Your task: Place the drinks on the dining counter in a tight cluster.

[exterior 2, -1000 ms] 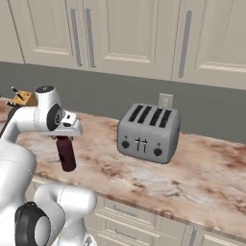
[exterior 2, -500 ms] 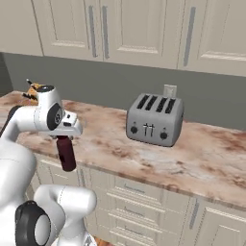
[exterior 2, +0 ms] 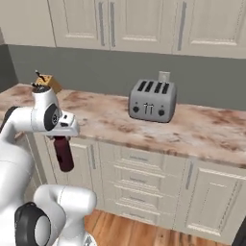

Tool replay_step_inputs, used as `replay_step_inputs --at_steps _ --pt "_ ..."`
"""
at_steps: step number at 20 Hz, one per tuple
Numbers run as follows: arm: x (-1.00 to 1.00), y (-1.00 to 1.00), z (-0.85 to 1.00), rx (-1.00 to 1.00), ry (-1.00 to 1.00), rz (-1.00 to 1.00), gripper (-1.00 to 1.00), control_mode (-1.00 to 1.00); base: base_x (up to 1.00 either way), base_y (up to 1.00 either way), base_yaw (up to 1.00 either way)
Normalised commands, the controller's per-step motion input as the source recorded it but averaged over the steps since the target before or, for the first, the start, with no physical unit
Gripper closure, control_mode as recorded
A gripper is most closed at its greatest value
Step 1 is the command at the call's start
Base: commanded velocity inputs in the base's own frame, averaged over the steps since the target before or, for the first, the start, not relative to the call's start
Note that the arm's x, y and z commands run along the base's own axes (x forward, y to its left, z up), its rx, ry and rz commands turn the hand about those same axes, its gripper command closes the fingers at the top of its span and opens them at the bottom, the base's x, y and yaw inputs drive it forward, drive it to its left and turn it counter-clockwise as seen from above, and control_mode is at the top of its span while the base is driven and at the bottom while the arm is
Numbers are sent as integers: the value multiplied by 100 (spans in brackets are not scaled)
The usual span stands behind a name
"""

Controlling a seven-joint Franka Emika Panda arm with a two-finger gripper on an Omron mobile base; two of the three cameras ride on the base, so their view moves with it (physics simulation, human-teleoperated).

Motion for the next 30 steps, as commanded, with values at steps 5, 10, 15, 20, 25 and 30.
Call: replay_step_inputs --at_steps 5,10,15,20,25,30 --pt "0 0 0 0 0 0 100 100 -18 10 -78" --pt "0 0 0 0 0 0 100 100 -7 5 -87" --pt "0 0 0 0 0 0 100 100 -2 2 -95" --pt "0 0 0 0 0 0 100 100 0 3 -95" --pt "0 0 0 0 0 0 100 100 0 0 -93" --pt "0 0 0 0 0 0 100 100 1 -10 -81"
